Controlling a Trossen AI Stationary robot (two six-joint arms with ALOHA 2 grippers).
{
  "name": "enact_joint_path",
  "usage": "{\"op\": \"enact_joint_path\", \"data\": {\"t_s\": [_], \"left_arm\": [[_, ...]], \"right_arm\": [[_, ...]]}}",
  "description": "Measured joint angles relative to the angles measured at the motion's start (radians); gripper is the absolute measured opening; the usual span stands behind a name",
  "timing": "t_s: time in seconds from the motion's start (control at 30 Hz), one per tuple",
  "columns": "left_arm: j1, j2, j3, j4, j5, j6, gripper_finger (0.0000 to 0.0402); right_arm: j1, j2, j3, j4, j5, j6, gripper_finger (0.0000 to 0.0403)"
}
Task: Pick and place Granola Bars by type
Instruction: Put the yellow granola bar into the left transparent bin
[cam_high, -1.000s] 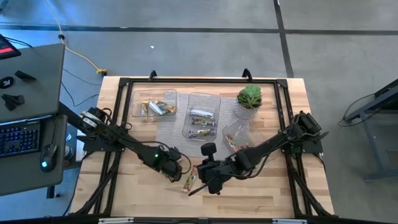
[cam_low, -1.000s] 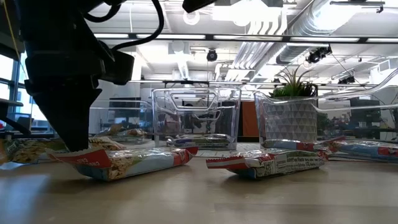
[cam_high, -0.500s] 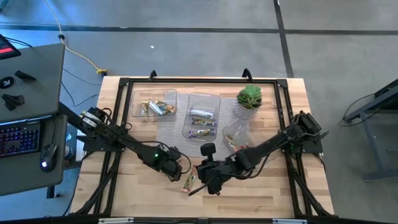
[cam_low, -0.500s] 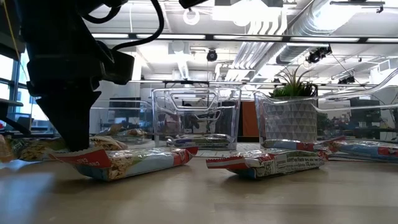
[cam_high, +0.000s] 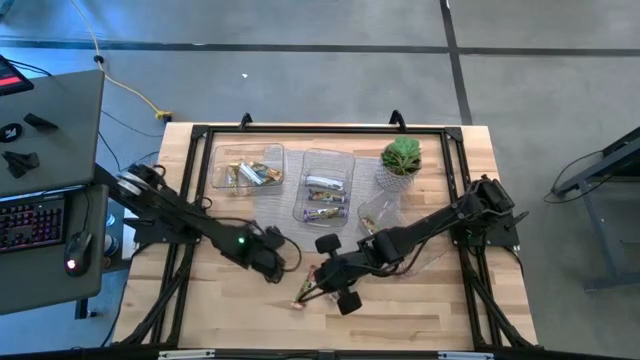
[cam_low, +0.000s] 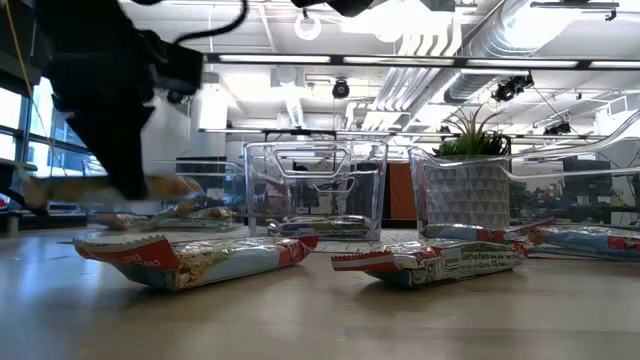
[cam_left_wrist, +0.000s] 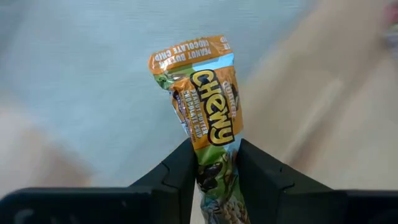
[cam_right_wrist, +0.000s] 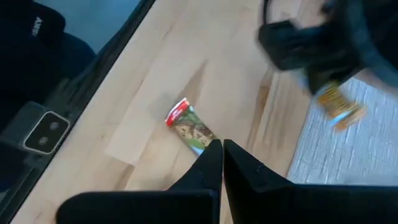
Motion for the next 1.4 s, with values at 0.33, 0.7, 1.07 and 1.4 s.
{"op": "enact_joint_path", "data": {"t_s": [0.33,0.7,1.07,1.4], "left_arm": [[0.180,-0.292,-0.001,-0.364,-0.242,0.005,0.0100],[0.583,-0.461,0.001,-0.366,-0.422,0.262,0.0100],[0.899,-0.367,-0.100,-0.114,-0.293,0.350,0.0100],[1.004,-0.283,-0.214,0.039,-0.207,0.350,0.0100]], "right_arm": [[-0.019,0.000,0.000,0.043,0.101,0.000,0.0000],[-0.055,0.000,0.000,0.095,0.101,0.000,0.0000],[-0.082,0.000,0.000,0.100,0.101,0.000,0.0000],[-0.084,0.000,0.000,0.101,0.101,0.000,0.0000]]}}
